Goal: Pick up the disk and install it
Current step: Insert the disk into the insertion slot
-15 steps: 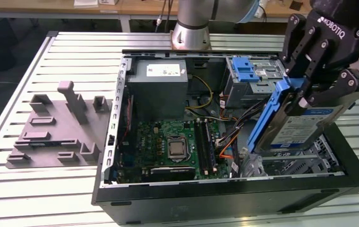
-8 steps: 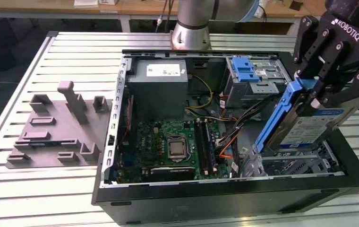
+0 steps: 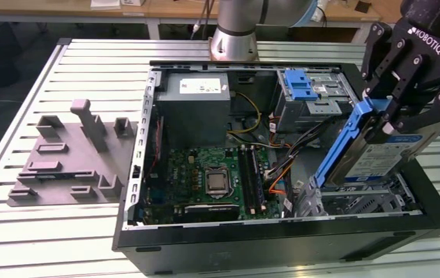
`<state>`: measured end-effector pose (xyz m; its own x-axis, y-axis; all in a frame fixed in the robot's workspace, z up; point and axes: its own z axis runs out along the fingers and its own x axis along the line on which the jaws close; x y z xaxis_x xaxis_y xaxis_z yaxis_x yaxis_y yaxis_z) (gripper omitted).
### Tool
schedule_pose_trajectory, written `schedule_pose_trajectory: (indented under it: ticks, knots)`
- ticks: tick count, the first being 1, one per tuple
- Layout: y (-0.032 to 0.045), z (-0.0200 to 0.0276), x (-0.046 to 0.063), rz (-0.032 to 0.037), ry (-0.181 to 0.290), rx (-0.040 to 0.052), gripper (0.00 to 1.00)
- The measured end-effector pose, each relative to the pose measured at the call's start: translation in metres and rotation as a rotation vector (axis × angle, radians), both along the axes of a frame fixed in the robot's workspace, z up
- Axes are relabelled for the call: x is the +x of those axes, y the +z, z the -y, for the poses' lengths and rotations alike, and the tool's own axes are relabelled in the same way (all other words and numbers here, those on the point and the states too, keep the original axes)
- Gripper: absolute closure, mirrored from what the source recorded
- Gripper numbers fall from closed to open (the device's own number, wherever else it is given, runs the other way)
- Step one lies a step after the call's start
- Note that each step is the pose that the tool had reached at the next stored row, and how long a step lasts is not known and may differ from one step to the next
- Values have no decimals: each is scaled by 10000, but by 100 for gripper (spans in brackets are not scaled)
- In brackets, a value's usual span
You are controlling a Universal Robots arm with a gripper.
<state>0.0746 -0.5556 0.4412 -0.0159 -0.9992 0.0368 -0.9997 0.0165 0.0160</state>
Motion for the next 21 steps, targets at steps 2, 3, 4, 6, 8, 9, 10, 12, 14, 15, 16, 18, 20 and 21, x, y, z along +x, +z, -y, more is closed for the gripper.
schedule_pose_trajectory:
  ticks: [2, 3, 4, 6, 8, 9, 10, 12, 14, 15, 16, 18, 20, 21]
  knots:
    - [-8, -5, 3, 0, 0, -1, 64]
    - [-12, -8, 4, 0, 0, -1, 64]
    - [-16, -13, 6, 0, 0, -2, 64]
    - [-24, -18, 8, 0, 0, 0, 64]
    - [-32, -21, 9, 0, -1, 1, 64]
    - [-36, -21, 9, 0, 0, 0, 64]
    - [-39, -22, 10, -1, 0, -2, 64]
    - [-47, -22, 10, -1, -1, -4, 64]
    - [-58, -22, 9, 0, -1, -2, 64]
    - [-63, -22, 10, -1, 0, -2, 64]
    - [-70, -22, 10, 0, 0, -2, 64]
    - [-83, -22, 10, 0, 0, -2, 64]
    - [-96, -22, 10, 0, 0, -1, 64]
    - [-102, -22, 10, 0, 0, -1, 64]
